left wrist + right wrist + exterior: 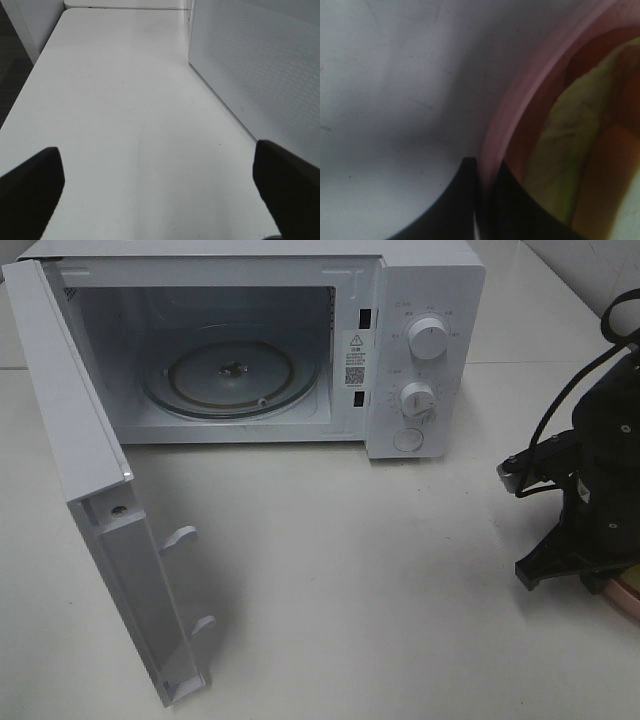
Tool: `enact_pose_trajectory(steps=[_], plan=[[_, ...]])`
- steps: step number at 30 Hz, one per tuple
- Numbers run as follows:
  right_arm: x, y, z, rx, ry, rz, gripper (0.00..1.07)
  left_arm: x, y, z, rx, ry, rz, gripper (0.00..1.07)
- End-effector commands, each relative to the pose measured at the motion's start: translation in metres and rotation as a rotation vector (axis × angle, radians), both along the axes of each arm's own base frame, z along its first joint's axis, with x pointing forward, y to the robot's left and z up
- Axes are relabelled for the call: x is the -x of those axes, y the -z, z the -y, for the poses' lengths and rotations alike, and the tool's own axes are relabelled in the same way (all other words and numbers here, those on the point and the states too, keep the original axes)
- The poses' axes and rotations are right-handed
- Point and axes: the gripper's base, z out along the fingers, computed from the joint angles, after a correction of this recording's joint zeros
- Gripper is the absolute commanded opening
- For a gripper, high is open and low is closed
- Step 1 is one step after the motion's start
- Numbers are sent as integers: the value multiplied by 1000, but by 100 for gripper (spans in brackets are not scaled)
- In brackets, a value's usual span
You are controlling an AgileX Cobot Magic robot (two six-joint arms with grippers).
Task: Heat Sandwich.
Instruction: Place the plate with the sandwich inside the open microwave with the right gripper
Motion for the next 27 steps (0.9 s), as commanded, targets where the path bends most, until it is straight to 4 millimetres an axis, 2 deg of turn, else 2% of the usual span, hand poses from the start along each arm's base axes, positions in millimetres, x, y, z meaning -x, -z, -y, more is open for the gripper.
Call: enact_pose_trajectory(steps=[1, 15, 27], plan=[[4, -4, -6, 10, -17, -3, 0, 4, -1, 0, 3, 7, 37, 98], [21, -48, -5, 39, 16, 34, 0, 4, -1, 0, 3, 7, 37, 98], [42, -71, -29, 68, -104, 43, 0, 4, -1, 0, 3, 7, 37, 98]])
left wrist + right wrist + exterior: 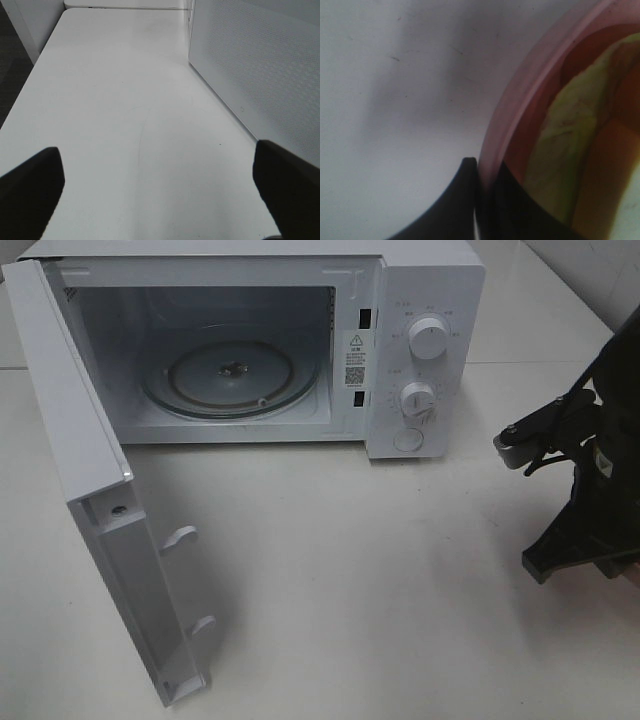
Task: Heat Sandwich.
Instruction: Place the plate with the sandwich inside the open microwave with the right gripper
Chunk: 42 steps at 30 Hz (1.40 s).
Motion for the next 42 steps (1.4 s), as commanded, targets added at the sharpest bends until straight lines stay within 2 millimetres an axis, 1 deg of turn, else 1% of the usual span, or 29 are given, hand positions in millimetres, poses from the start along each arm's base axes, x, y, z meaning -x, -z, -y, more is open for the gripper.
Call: enact_pose_trajectory(steps=[1, 5, 9, 10, 18, 20, 25, 26, 28, 31, 33, 35, 42], plan=[[9, -10, -5, 34, -55, 0, 0, 4, -1, 0, 3, 7, 37, 98], [16, -15, -13, 43, -90, 1, 0, 4, -1, 0, 3, 7, 37, 98], [30, -25, -27, 45, -168, 15, 0, 4, -1, 0, 3, 7, 37, 98], [30, -25, -27, 45, -168, 15, 0, 4, -1, 0, 3, 7, 37, 98], [51, -34, -48, 46, -280, 30, 0, 4, -1, 0, 3, 7, 37, 98], [53, -35, -49, 47, -290, 30, 0, 4, -1, 0, 3, 7, 37, 98], [62, -35, -59, 58, -352, 23, 0, 4, -1, 0, 3, 7, 37, 98], [67, -35, -64, 58, -385, 22, 0, 4, -1, 0, 3, 7, 37, 98], [68, -35, -66, 60, -398, 21, 0, 4, -1, 0, 3, 7, 37, 98], [76, -35, -74, 62, -464, 18, 0, 4, -1, 0, 3, 7, 37, 98], [78, -35, -76, 64, -483, 16, 0, 4, -1, 0, 3, 7, 37, 98], [84, -35, -81, 70, -548, 8, 0, 4, -1, 0, 3, 7, 37, 98], [89, -35, -87, 87, -665, -12, 0, 4, -1, 0, 3, 7, 37, 98]])
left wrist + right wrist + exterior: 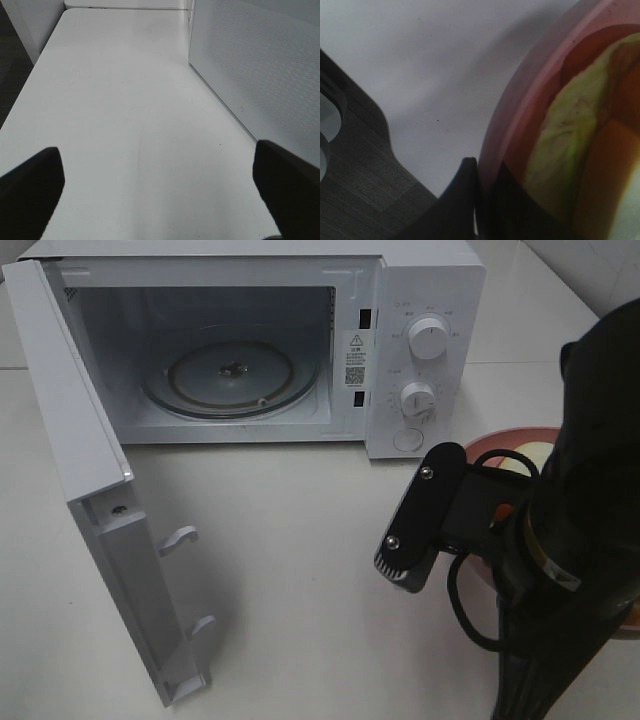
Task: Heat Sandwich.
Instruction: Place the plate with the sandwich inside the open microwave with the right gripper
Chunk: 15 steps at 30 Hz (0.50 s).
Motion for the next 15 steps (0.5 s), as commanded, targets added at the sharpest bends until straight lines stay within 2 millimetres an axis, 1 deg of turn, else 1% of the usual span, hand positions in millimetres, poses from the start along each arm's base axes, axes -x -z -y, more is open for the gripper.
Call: enact_pose_trajectory(steps=[1, 4, 6, 8, 9, 12, 14, 15], plan=[[1, -3, 0, 27, -80, 7, 0, 4, -1, 0, 3, 7, 37, 98], [-1, -3, -1, 36, -146, 9, 0, 4, -1, 0, 3, 7, 37, 98], [-1, -3, -1, 37, -160, 8, 0, 4, -1, 0, 3, 7, 37, 98], [-2, -3, -4, 33, -221, 5, 0, 4, -1, 0, 3, 7, 37, 98], [-2, -3, -4, 33, -221, 5, 0, 4, -1, 0, 3, 7, 37, 98], [-4, -2, -8, 21, -317, 3, 0, 4, -1, 0, 3, 7, 37, 98], [-4, -2, -9, 19, -338, 2, 0, 4, -1, 0, 3, 7, 37, 98], [-5, -2, -11, 11, -386, 4, 0, 4, -1, 0, 3, 7, 37, 98]])
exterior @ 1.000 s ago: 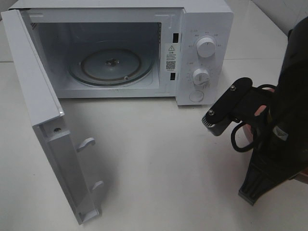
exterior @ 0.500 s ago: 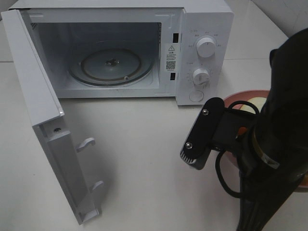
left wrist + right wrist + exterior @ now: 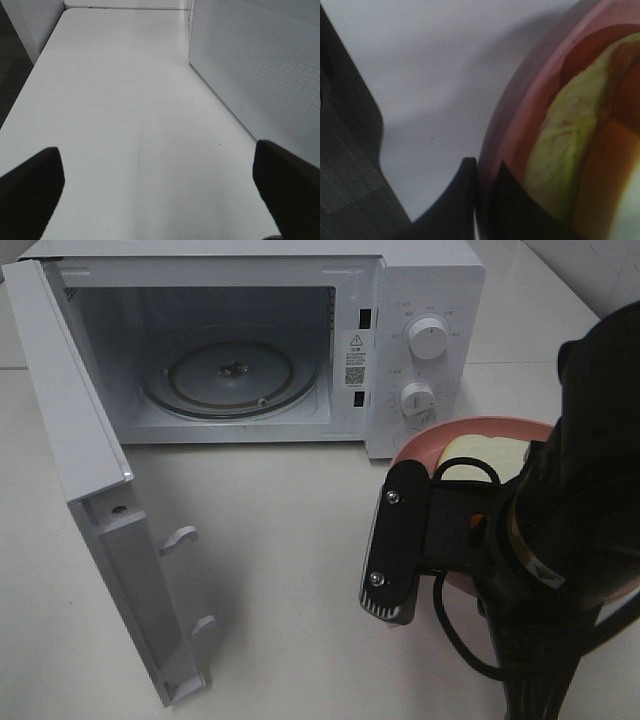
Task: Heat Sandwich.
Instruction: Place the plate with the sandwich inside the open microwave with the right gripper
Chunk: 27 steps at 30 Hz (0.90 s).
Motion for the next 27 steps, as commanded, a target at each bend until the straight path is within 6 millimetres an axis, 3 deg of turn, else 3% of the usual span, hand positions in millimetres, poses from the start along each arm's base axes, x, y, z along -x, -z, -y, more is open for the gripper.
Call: enact_pose_trajectory(steps=[1, 14, 27], plan=[[-2, -3, -3, -6, -120, 27, 0, 4, -1, 0, 3, 7, 37, 98], [-5, -3, -12, 34, -453, 19, 1, 4, -1, 0, 3, 7, 37, 98], [-6, -3, -18, 0, -546, 39, 0, 4, -1, 0, 3, 7, 37, 98]])
